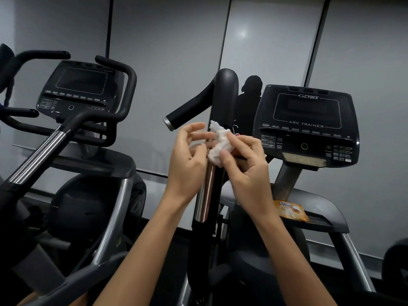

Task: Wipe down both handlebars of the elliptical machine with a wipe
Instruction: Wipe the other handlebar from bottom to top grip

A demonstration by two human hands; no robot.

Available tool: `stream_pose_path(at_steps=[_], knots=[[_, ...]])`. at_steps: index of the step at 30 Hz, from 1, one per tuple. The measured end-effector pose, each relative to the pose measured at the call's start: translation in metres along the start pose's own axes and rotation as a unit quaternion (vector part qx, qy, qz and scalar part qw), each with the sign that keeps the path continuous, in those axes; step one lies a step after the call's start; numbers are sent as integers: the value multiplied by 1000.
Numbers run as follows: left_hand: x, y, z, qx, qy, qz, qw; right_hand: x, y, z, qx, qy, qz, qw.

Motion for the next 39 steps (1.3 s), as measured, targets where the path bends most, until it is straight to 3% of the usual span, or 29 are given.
stream_pose_path(at_steps=[4,6,9,13,17,23,32,35,37,39], knots=[[-18,-13,-13,32,30,-53,998,-28,0,11,26,159,-162,974],[-24,-18,-17,44,28,-71,996,-33,-3,11,53,179,-196,963],[-28,-23,-20,50,10,-72,996,-25,-13,-4,106,140,-157,972],[-34,-24,-8,14,-4,-86,996,4,-31,-21,135,66,-26,988],[-39,-20,3,2,34,-116,993,22,-33,-27,156,66,1,986],[-41,-20,5,-3,59,-129,990,-11,6,-4,113,124,-136,976],[-41,-20,4,-8,42,-124,991,-20,9,-2,152,168,-203,953],[-44,-20,3,-2,43,-129,991,-10,-6,-14,210,119,-143,960],[-43,-20,4,-2,44,-127,991,17,-17,-20,228,55,-18,972],[-41,-19,4,-3,38,-122,992,58,-18,-9,192,-59,163,966]])
Point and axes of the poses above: each hand's wrist, its own y-axis away from the middle knuckle, its own z-axis out of the palm, x = y × z, the point moved 10 cm from there along -y, towards the middle knuckle, and after that the axes turned 10 degrees about x, right-handed, at the moved point
